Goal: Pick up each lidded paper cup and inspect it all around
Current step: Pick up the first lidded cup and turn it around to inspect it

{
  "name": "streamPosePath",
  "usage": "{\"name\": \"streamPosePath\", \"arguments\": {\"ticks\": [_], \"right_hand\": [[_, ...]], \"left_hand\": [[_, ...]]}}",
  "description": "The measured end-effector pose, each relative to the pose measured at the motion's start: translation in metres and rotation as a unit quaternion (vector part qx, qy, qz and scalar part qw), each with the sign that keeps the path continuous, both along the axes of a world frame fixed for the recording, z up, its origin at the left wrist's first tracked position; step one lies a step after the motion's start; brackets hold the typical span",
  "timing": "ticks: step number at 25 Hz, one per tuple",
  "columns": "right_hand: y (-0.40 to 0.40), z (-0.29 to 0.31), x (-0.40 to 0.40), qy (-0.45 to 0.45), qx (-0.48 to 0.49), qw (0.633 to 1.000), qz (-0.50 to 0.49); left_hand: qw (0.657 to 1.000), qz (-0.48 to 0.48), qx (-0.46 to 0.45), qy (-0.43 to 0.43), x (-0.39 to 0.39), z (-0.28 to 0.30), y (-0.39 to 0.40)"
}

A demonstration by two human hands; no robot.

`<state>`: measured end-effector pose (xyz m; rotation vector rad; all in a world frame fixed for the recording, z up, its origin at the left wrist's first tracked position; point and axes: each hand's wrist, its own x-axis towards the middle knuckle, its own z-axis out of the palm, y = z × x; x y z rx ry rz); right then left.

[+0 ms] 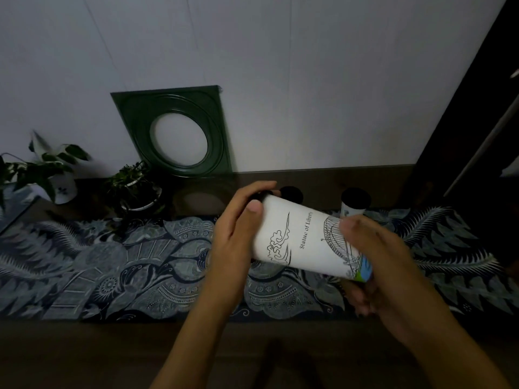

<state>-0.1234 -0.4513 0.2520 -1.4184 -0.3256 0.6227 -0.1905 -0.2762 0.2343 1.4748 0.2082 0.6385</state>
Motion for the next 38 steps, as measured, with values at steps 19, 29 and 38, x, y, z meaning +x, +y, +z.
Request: {"name": "streamPosePath", "arguments": {"ticks": [19, 29, 38], "right_hand": [[0.054, 0.038, 0.039, -0.228, 0.159, 0.933, -0.230], [0.040, 0.034, 0.060, -0.235, 0.231, 0.943, -0.044], [0.038, 0.034, 0.065, -0.233, 0.236, 0.943, 0.008]], "left_hand": [[0.910, -0.016, -0.413, 0.034, 0.027, 0.002, -0.057], [0.847, -0.195, -0.469, 0.155, 0.028, 0.006, -0.041], [0.852, -0.216, -0.440, 0.184, 0.032, 0.001, -0.028]]}}
